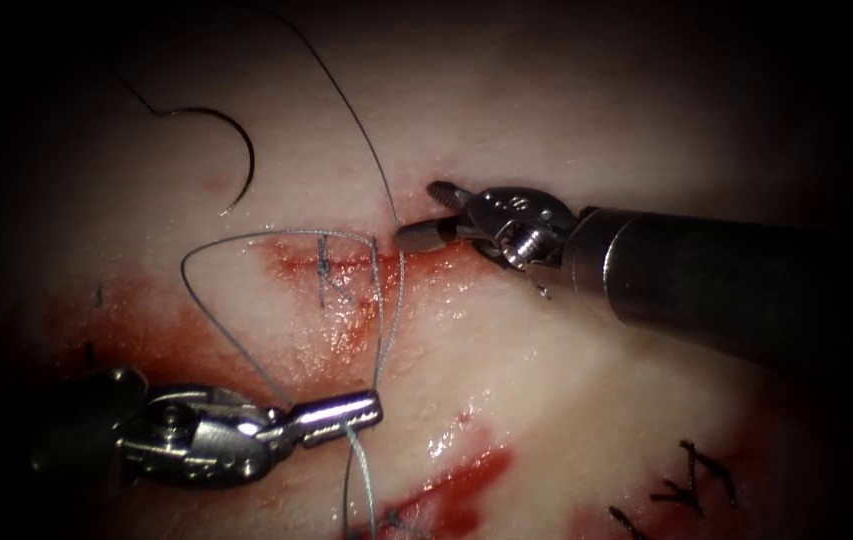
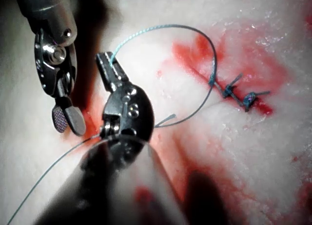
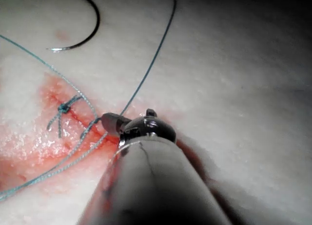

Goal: Wound Closure

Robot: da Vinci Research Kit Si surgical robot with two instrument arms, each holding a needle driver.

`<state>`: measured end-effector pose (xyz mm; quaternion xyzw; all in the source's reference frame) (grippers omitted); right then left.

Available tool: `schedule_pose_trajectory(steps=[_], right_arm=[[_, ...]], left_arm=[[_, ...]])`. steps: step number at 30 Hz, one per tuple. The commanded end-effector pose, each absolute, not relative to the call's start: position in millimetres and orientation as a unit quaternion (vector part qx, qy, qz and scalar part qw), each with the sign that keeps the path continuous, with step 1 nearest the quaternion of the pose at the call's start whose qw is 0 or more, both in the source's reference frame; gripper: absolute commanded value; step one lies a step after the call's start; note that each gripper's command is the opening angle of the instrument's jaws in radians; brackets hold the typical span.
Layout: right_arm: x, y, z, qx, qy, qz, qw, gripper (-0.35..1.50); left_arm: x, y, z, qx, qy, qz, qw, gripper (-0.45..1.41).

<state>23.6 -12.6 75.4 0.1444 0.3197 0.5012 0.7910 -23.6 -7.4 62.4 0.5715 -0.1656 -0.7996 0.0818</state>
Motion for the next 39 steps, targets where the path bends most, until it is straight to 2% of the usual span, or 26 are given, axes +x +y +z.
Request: schedule_pose_trajectory(steps=[1, 4, 6, 11, 14, 15, 16, 17, 18, 22, 25, 29, 32, 36, 39], right_arm=[[25.0, -11.6, 77, 0.154, 0.316, 0.518, 0.780, 1.08], [25.7, -11.3, 79, 0.166, 0.307, 0.560, 0.751, 1.14], [26.2, -11.0, 80, 0.173, 0.304, 0.580, 0.735, 1.30], [27.1, -10.4, 80, 0.187, 0.300, 0.600, 0.718, 1.30], [27.7, -10.1, 80, 0.186, 0.299, 0.603, 0.716, 1.21], [27.9, -10.1, 80, 0.189, 0.300, 0.602, 0.716, 0.91], [28.1, -10.0, 80, 0.196, 0.300, 0.599, 0.716, 0.40], [28.3, -10.0, 80, 0.195, 0.299, 0.599, 0.717, -0.02], [28.4, -9.9, 80, 0.195, 0.297, 0.599, 0.717, -0.35], [27.9, -9.4, 80, 0.142, 0.274, 0.592, 0.744, -0.35], [26.1, -9.7, 80, 0.116, 0.255, 0.588, 0.758, -0.35], [21.1, -12.1, 78, 0.087, 0.225, 0.581, 0.777, -0.35], [14.6, -14.4, 76, 0.037, 0.203, 0.586, 0.783, -0.35], [3.4, -17.9, 71, -0.016, 0.169, 0.617, 0.768, -0.35], [-3.5, -20.7, 66, -0.030, 0.146, 0.631, 0.762, -0.35]], left_arm=[[-24.1, -6.8, 63, 0.569, -0.167, -0.801, 0.082, -0.45], [-24.0, -6.8, 63, 0.568, -0.166, -0.802, 0.082, -0.45], [-23.9, -6.8, 63, 0.565, -0.166, -0.804, 0.082, -0.45], [-23.9, -6.8, 63, 0.565, -0.165, -0.804, 0.083, -0.45], [-23.8, -6.7, 63, 0.563, -0.166, -0.806, 0.082, -0.45], [-23.9, -6.7, 63, 0.563, -0.166, -0.806, 0.082, -0.45], [-23.9, -6.7, 63, 0.561, -0.165, -0.807, 0.083, -0.45], [-23.9, -6.7, 63, 0.561, -0.166, -0.807, 0.083, -0.45], [-23.9, -6.7, 63, 0.560, -0.166, -0.808, 0.082, -0.45], [-23.8, -6.7, 63, 0.553, -0.166, -0.813, 0.082, -0.45], [-23.6, -6.6, 63, 0.548, -0.167, -0.815, 0.081, -0.45], [-23.1, -6.4, 64, 0.544, -0.168, -0.819, 0.079, -0.45], [-22.7, -6.2, 64, 0.541, -0.168, -0.820, 0.078, -0.45], [-22.7, -6.1, 64, 0.540, -0.169, -0.821, 0.078, -0.45], [-22.8, -6.1, 64, 0.540, -0.169, -0.821, 0.077, -0.45]])
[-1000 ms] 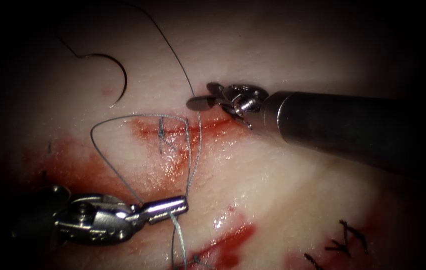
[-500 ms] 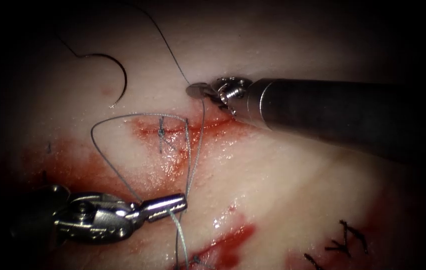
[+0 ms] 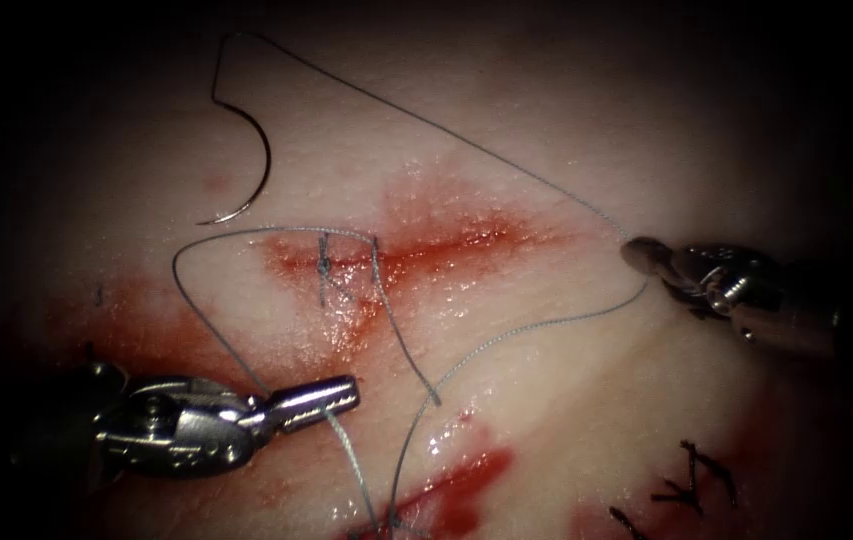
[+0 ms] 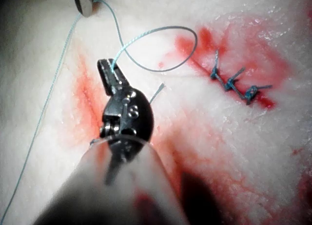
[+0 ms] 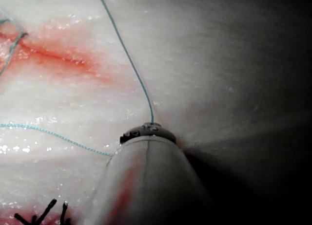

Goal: Wound Closure

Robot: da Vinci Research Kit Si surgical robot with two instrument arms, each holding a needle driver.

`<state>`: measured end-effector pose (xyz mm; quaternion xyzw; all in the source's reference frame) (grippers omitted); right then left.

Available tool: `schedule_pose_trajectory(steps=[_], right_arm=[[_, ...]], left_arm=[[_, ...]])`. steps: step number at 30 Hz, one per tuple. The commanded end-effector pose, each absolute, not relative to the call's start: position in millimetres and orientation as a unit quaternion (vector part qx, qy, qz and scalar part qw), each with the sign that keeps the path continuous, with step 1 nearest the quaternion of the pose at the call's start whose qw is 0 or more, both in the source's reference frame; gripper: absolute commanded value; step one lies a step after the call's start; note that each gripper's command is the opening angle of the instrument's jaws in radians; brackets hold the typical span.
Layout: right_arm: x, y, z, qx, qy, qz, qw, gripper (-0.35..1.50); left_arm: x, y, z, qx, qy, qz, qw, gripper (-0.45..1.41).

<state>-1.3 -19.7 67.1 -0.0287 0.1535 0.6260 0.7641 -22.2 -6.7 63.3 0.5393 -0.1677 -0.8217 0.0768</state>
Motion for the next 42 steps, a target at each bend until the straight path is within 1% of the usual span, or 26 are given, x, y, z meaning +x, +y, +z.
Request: schedule_pose_trajectory(steps=[1, 3, 5, 7, 11, 12, 14, 15, 17, 18, 20, 24, 27, 28, 30, 32, 33, 35, 36, 37, 38, 40, 42], right_arm=[[-5.3, -21.6, 65, -0.034, 0.137, 0.633, 0.761, -0.35], [-8.3, -23.4, 62, -0.043, 0.122, 0.642, 0.756, -0.35], [-9.7, -24.4, 60, -0.050, 0.112, 0.651, 0.749, -0.35], [-10.6, -25.3, 58, -0.057, 0.106, 0.660, 0.741, -0.35], [-11.6, -26.6, 55, -0.059, 0.089, 0.652, 0.751, -0.35], [-11.2, -26.5, 55, -0.060, 0.086, 0.650, 0.752, -0.08], [-10.6, -26.0, 55, -0.068, 0.092, 0.634, 0.765, 0.93], [-10.1, -25.4, 56, -0.075, 0.103, 0.607, 0.785, 1.30], [-9.3, -24.2, 56, -0.078, 0.129, 0.538, 0.830, 1.43], [-8.7, -23.3, 56, -0.075, 0.154, 0.508, 0.844, 1.47], [-7.7, -22.0, 56, -0.077, 0.190, 0.479, 0.853, 1.47], [-4.9, -18.8, 56, -0.066, 0.252, 0.465, 0.846, 1.47], [-1.4, -16.7, 56, -0.045, 0.296, 0.436, 0.849, 1.47], [0.3, -16.0, 56, -0.026, 0.326, 0.414, 0.849, 1.47], [3.4, -15.1, 56, -0.001, 0.361, 0.396, 0.844, 1.47], [6.0, -14.3, 56, 0.002, 0.377, 0.355, 0.855, 1.47], [7.2, -13.9, 57, 0.000, 0.385, 0.333, 0.861, 1.45], [9.6, -12.8, 58, -0.005, 0.408, 0.272, 0.871, 1.35], [10.6, -12.2, 59, -0.008, 0.415, 0.249, 0.875, 1.23], [11.9, -11.4, 59, -0.012, 0.418, 0.214, 0.883, 1.03], [12.7, -10.7, 60, -0.012, 0.411, 0.201, 0.889, 0.96], [14.6, -9.2, 61, -0.003, 0.388, 0.158, 0.908, 0.96], [16.7, -7.5, 63, 0.018, 0.371, 0.113, 0.921, 1.05]], left_arm=[[-22.8, -6.1, 64, 0.540, -0.167, -0.821, 0.075, -0.45], [-22.8, -6.1, 64, 0.540, -0.167, -0.821, 0.075, -0.45], [-22.8, -6.1, 64, 0.540, -0.167, -0.821, 0.075, -0.45], [-22.8, -6.1, 64, 0.540, -0.167, -0.822, 0.074, -0.45], [-22.7, -6.2, 64, 0.540, -0.167, -0.822, 0.075, -0.45], [-22.7, -6.2, 64, 0.540, -0.167, -0.822, 0.075, -0.45], [-22.7, -6.1, 64, 0.540, -0.167, -0.822, 0.074, -0.45], [-22.7, -6.1, 64, 0.540, -0.167, -0.822, 0.074, -0.45], [-22.7, -6.2, 64, 0.540, -0.167, -0.822, 0.075, -0.45], [-22.7, -6.2, 64, 0.540, -0.167, -0.822, 0.075, -0.45], [-22.6, -6.2, 64, 0.540, -0.167, -0.822, 0.075, -0.45], [-22.5, -6.1, 64, 0.540, -0.167, -0.821, 0.075, -0.45], [-22.5, -6.1, 64, 0.540, -0.167, -0.821, 0.075, -0.45], [-22.5, -6.1, 64, 0.540, -0.167, -0.821, 0.075, -0.45], [-22.5, -6.1, 64, 0.540, -0.168, -0.821, 0.076, -0.45], [-22.5, -6.1, 64, 0.539, -0.166, -0.822, 0.078, -0.45], [-22.5, -6.1, 64, 0.539, -0.167, -0.822, 0.078, -0.45], [-22.5, -6.1, 64, 0.538, -0.166, -0.823, 0.079, -0.45], [-22.5, -6.1, 64, 0.538, -0.165, -0.823, 0.079, -0.45], [-22.5, -6.1, 64, 0.538, -0.165, -0.823, 0.079, -0.45], [-22.4, -6.1, 64, 0.538, -0.164, -0.823, 0.080, -0.45], [-22.4, -6.1, 64, 0.538, -0.164, -0.823, 0.080, -0.45], [-22.4, -6.1, 65, 0.538, -0.164, -0.823, 0.080, -0.45]])
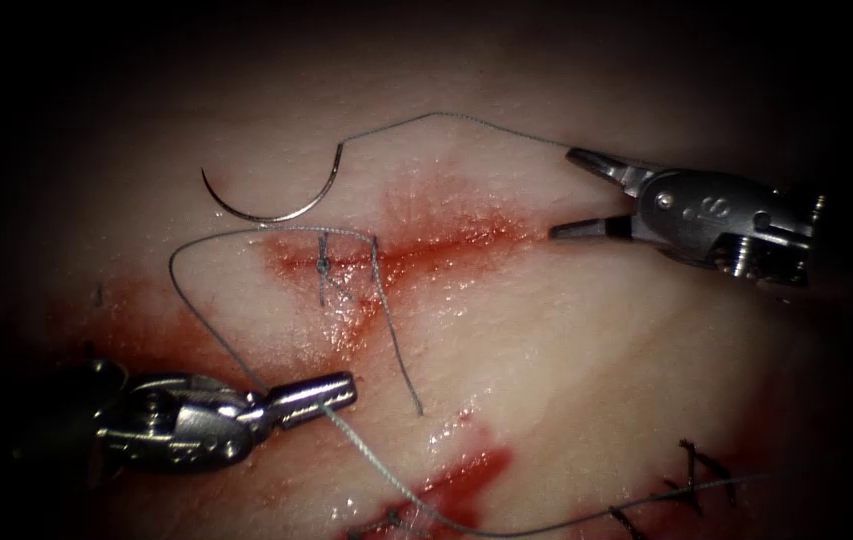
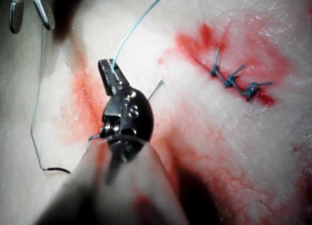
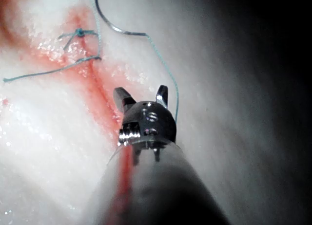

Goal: Wound Closure

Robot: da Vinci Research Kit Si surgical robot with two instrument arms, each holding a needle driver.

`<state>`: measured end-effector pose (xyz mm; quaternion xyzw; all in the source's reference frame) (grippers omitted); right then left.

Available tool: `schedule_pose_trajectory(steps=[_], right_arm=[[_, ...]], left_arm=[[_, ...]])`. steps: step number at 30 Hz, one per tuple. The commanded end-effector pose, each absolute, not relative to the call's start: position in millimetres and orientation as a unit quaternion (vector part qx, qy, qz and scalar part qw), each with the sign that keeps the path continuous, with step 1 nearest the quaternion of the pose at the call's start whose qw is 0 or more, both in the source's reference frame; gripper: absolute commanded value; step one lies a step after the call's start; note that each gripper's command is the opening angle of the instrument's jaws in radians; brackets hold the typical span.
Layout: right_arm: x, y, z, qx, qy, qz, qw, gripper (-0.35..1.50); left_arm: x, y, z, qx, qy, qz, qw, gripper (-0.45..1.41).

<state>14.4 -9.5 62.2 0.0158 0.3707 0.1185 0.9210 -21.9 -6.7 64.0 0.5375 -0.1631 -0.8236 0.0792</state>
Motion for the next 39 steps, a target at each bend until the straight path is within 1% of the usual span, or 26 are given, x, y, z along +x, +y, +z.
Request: schedule_pose_trajectory(steps=[1, 3, 5, 12, 14, 18, 22, 26, 28, 29, 31, 32, 33, 34, 39], right_arm=[[17.5, -6.9, 64, 0.020, 0.369, 0.099, 0.924, 1.08], [19.4, -5.6, 66, 0.002, 0.374, 0.047, 0.926, 1.15], [21.2, -4.6, 67, 0.012, 0.381, 0.027, 0.924, 1.18], [27.1, -4.0, 73, 0.057, 0.396, -0.067, 0.914, 1.16], [28.6, -4.3, 74, 0.063, 0.394, -0.084, 0.913, 1.11], [31.7, -5.0, 75, 0.066, 0.396, -0.122, 0.908, 1.08], [33.9, -5.2, 76, 0.078, 0.395, -0.152, 0.903, 0.88], [35.8, -4.8, 79, 0.091, 0.381, -0.176, 0.903, 0.81], [36.0, -4.8, 79, 0.095, 0.376, -0.180, 0.904, 0.78], [36.3, -4.9, 80, 0.100, 0.371, -0.185, 0.905, 0.66], [36.7, -5.3, 80, 0.112, 0.358, -0.199, 0.905, 0.33], [36.9, -5.5, 81, 0.117, 0.353, -0.205, 0.905, 0.22], [37.0, -5.9, 81, 0.125, 0.346, -0.215, 0.905, -0.01], [36.9, -6.7, 81, 0.139, 0.334, -0.233, 0.903, -0.35], [36.2, -7.3, 82, 0.177, 0.310, -0.208, 0.911, -0.35]], left_arm=[[-22.4, -6.1, 65, 0.538, -0.165, -0.823, 0.080, -0.45], [-22.4, -6.1, 65, 0.538, -0.165, -0.823, 0.080, -0.45], [-22.5, -6.2, 65, 0.537, -0.164, -0.824, 0.081, -0.45], [-22.5, -6.2, 65, 0.536, -0.164, -0.824, 0.082, -0.45], [-22.5, -6.2, 65, 0.536, -0.164, -0.824, 0.082, -0.45], [-22.5, -6.2, 65, 0.536, -0.163, -0.824, 0.083, -0.45], [-22.5, -6.3, 65, 0.535, -0.165, -0.824, 0.086, -0.45], [-22.5, -6.3, 65, 0.533, -0.163, -0.826, 0.087, -0.45], [-22.5, -6.3, 65, 0.534, -0.163, -0.825, 0.087, -0.45], [-22.5, -6.3, 65, 0.534, -0.163, -0.825, 0.087, -0.45], [-22.5, -6.3, 65, 0.534, -0.163, -0.825, 0.087, -0.45], [-22.5, -6.3, 65, 0.534, -0.163, -0.825, 0.087, -0.45], [-22.5, -6.3, 65, 0.534, -0.163, -0.825, 0.087, -0.45], [-22.5, -6.3, 65, 0.534, -0.163, -0.825, 0.087, -0.45], [-22.5, -6.3, 65, 0.534, -0.163, -0.825, 0.087, -0.45]])
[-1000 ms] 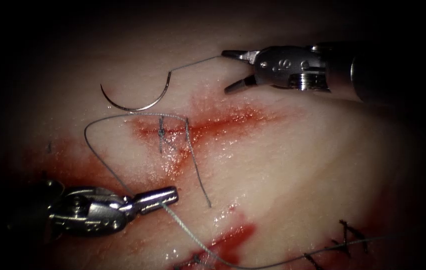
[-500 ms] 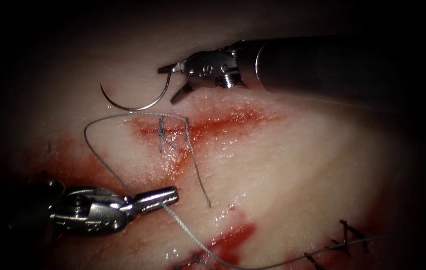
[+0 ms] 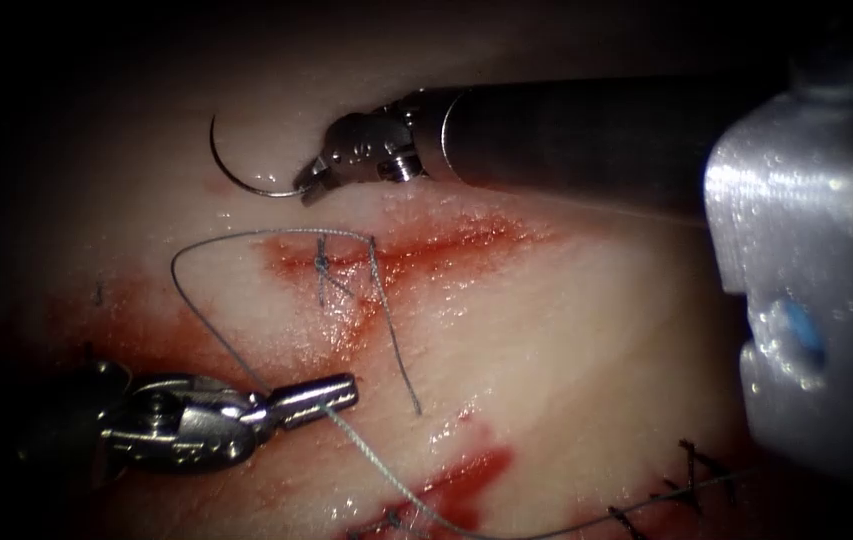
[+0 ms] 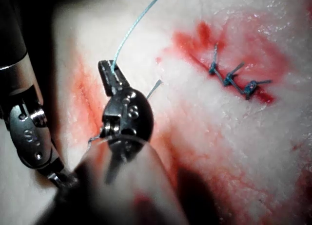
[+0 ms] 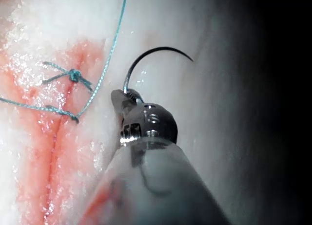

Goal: Wound Closure

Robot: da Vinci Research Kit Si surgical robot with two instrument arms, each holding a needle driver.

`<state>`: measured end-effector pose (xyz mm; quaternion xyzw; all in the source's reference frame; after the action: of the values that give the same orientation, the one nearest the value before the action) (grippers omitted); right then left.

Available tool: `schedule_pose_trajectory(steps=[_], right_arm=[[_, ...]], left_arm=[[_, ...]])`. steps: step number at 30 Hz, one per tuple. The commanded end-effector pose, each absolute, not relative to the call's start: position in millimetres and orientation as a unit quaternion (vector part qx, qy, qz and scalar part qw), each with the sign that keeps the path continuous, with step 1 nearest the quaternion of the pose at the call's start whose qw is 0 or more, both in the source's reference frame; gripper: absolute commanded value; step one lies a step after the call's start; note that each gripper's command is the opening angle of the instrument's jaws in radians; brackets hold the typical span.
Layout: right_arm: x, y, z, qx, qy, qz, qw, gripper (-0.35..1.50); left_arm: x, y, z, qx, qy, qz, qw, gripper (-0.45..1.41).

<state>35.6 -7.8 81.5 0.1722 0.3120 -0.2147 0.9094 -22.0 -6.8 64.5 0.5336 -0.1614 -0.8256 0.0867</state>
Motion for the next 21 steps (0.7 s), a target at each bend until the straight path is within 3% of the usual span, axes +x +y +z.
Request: schedule_pose_trajectory(steps=[1, 9, 12, 13, 15, 16, 17, 21], right_arm=[[35.9, -7.2, 82, 0.181, 0.308, -0.201, 0.912, -0.35], [30.8, -5.9, 79, 0.189, 0.285, -0.044, 0.939, -0.35], [26.4, -6.7, 78, 0.180, 0.270, 0.026, 0.946, -0.35], [22.7, -7.6, 77, 0.168, 0.259, 0.071, 0.948, -0.35], [19.3, -8.4, 76, 0.163, 0.259, 0.104, 0.946, -0.35], [15.2, -9.3, 75, 0.148, 0.264, 0.130, 0.944, -0.35], [15.2, -9.3, 75, 0.148, 0.264, 0.130, 0.944, -0.35], [8.0, -10.9, 74, 0.112, 0.255, 0.170, 0.945, -0.35]], left_arm=[[-22.5, -6.3, 65, 0.534, -0.163, -0.825, 0.087, -0.45], [-22.5, -6.3, 65, 0.534, -0.163, -0.825, 0.087, -0.45], [-22.5, -6.2, 65, 0.534, -0.162, -0.825, 0.087, -0.45], [-22.4, -6.1, 65, 0.534, -0.162, -0.825, 0.087, -0.45], [-22.3, -6.0, 65, 0.535, -0.161, -0.825, 0.087, -0.45], [-22.1, -5.7, 65, 0.536, -0.160, -0.825, 0.086, -0.45], [-22.1, -5.7, 65, 0.536, -0.160, -0.825, 0.086, -0.45], [-21.5, -5.0, 65, 0.534, -0.168, -0.822, 0.106, -0.45]])
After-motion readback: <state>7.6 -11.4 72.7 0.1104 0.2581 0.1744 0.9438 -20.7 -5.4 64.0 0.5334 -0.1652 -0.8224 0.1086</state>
